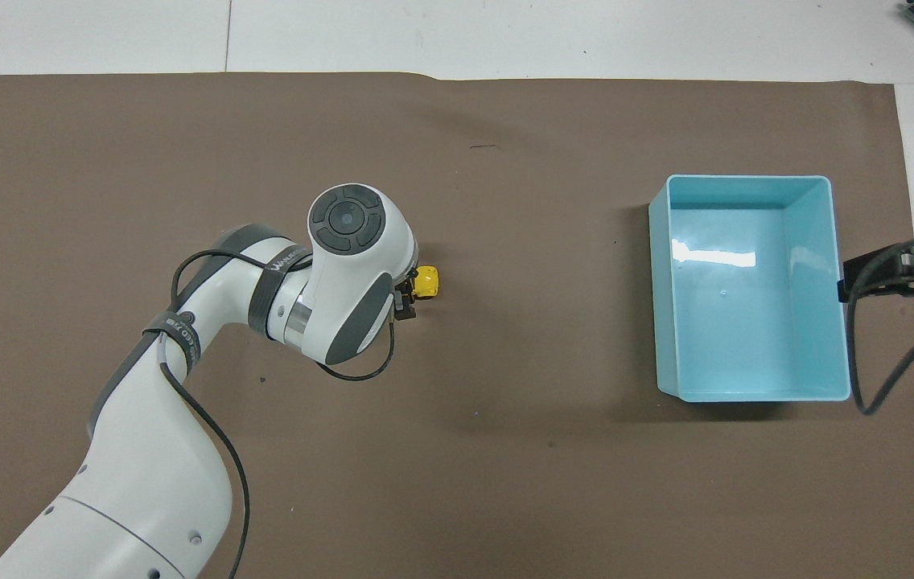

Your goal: Wind up and store yellow beetle car

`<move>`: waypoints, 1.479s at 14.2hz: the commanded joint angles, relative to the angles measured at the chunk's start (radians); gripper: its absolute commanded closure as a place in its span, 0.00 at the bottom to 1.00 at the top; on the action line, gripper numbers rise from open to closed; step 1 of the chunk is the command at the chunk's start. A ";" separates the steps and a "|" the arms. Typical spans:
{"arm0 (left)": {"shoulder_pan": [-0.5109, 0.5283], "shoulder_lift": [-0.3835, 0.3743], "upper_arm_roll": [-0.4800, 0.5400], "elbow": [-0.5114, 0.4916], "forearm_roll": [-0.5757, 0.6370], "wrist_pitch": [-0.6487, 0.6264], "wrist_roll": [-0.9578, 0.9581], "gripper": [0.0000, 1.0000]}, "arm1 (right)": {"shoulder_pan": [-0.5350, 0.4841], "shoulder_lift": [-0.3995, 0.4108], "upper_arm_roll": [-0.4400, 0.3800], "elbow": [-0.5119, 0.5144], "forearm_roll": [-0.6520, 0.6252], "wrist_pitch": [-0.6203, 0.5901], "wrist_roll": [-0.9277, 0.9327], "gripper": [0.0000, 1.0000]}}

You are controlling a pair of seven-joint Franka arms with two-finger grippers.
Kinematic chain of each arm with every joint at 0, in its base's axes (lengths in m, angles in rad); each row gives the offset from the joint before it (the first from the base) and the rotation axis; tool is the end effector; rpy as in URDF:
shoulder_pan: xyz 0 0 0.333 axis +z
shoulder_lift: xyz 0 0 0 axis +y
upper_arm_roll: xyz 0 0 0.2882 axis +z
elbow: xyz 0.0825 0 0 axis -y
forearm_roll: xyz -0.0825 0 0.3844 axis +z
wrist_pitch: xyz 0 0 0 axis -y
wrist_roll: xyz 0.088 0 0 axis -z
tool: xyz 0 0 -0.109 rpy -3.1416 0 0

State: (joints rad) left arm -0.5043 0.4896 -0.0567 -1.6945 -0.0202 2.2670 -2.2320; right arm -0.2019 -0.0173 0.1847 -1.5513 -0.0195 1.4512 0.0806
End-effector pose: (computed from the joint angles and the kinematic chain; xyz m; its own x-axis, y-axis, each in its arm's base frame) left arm 0.5662 -0.3524 0.2939 -0.1179 0.9894 -0.0850 0.9918 0.1215 0.0390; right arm 0.5373 -0.0107 0.6031 0.9917 -0.1002 -0.0809 -0.0981 -0.9947 0.0293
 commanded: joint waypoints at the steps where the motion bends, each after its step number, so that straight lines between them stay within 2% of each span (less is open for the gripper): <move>1: 0.003 0.004 -0.003 -0.013 0.020 0.002 -0.005 0.74 | -0.010 -0.016 0.001 -0.020 0.019 0.009 -0.024 0.00; 4: 0.018 0.001 -0.003 -0.025 0.020 -0.006 0.035 0.79 | -0.010 -0.016 0.001 -0.018 0.019 0.009 -0.024 0.00; 8: 0.065 -0.009 -0.003 -0.074 0.020 0.003 0.124 0.79 | -0.010 -0.016 0.001 -0.020 0.019 0.009 -0.024 0.00; 15: 0.202 -0.009 -0.003 -0.097 0.020 0.023 0.290 0.79 | -0.010 -0.016 0.001 -0.020 0.019 0.009 -0.024 0.00; 21: 0.256 -0.011 -0.003 -0.123 0.020 0.065 0.351 0.78 | -0.010 -0.016 0.001 -0.020 0.019 0.009 -0.024 0.00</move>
State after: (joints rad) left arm -0.2748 0.4181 -0.0642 -1.7906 -0.0206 2.2263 -1.9182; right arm -0.2019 -0.0173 0.1847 -1.5513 -0.0195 1.4512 0.0806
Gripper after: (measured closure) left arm 0.586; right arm 0.000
